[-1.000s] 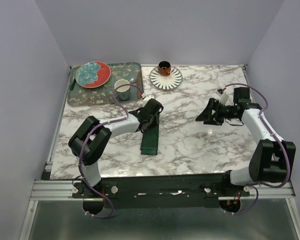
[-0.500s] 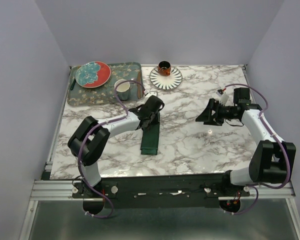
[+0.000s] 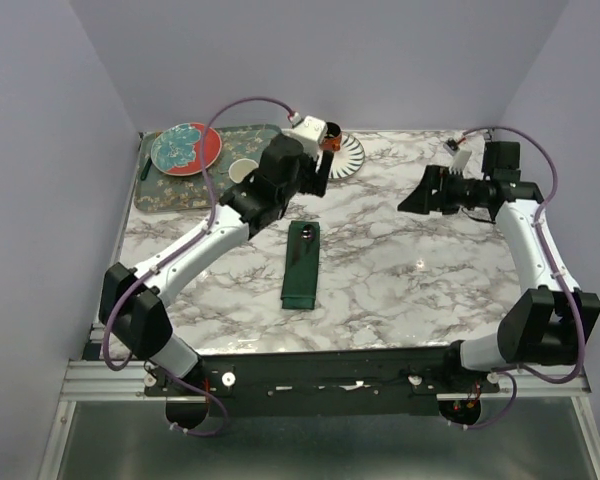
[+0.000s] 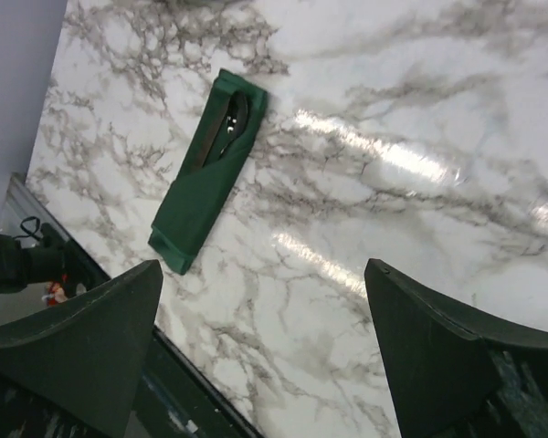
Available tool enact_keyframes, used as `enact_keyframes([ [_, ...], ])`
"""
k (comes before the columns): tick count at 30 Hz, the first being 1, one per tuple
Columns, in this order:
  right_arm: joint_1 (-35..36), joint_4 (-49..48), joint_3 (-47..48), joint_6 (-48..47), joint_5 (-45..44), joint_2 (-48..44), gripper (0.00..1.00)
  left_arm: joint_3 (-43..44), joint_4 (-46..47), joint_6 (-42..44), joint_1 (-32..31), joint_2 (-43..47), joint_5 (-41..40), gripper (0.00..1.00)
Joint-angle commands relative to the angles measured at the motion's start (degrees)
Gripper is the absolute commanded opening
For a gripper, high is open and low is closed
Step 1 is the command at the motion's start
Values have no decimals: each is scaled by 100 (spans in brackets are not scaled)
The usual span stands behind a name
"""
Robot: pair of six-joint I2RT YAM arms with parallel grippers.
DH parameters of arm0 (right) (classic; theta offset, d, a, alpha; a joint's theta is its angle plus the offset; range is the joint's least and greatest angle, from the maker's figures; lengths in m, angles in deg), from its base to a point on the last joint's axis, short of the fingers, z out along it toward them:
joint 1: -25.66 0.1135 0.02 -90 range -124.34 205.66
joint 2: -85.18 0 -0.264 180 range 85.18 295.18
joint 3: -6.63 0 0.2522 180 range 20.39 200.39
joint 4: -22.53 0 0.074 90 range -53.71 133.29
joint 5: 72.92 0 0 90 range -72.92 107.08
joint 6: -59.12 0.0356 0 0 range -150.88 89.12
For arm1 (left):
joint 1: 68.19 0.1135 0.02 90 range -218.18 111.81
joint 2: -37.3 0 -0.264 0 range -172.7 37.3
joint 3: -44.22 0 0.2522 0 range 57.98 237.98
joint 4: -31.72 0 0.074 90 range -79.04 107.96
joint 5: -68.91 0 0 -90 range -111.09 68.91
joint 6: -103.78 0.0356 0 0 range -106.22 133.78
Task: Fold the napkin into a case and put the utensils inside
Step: Reset both arms
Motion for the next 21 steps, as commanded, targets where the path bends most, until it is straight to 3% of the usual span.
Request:
enact_keyframes([
  [1, -19, 380, 778, -894, -561, -124, 100, 1074, -1079, 903, 664, 47, 824, 98],
  [5, -10, 354, 955, -1553, -1124, -555, 100, 2038, -2018, 332, 1456, -137, 1608, 99],
  [10, -11, 169, 305, -1994, -2142, -1249, 100, 2578, -3636, 435, 2424, -182, 2354, 99],
  [15, -11, 381, -591, -2047, -2548, -1925, 100, 1306, -4113, 664, 3338, 318, 2453, 99],
  [21, -19, 179, -1602, -1704, -2576, -2462, 100, -409, -3595, 673, 3296, 1065, 1882, 99],
])
